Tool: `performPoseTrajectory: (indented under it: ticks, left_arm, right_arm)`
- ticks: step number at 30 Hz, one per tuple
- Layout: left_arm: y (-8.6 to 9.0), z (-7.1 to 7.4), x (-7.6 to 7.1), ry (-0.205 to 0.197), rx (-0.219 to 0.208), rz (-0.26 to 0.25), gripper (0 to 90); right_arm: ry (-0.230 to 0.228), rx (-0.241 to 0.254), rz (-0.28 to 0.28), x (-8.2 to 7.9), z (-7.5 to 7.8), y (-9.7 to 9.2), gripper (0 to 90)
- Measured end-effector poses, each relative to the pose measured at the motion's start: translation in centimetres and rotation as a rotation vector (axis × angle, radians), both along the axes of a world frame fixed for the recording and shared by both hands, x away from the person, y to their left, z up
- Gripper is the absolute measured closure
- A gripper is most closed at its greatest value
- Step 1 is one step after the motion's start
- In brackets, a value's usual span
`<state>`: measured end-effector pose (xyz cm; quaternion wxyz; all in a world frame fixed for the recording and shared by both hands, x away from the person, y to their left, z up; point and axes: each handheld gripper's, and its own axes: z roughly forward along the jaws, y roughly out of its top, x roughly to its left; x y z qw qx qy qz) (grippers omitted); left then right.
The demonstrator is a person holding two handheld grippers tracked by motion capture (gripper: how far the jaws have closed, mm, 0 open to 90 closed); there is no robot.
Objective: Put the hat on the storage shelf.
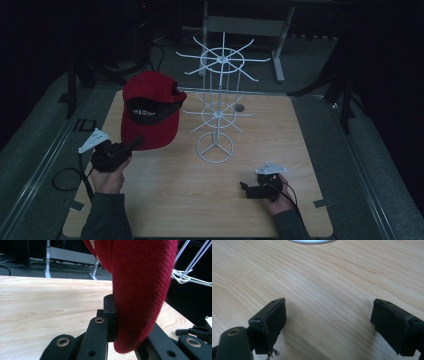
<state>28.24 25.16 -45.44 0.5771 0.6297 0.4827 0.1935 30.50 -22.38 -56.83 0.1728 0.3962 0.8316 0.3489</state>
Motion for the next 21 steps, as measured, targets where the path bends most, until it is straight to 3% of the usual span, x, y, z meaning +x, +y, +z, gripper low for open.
performPoseTrajectory:
  ticks: [21]
  left_arm:
    - [-0.3,2.5,0.8,-0.06,0.032,0.01,85.8]
  right_arm:
    - [-0.001,0.002,-0.002,0.0,0.0,0.0,12.9]
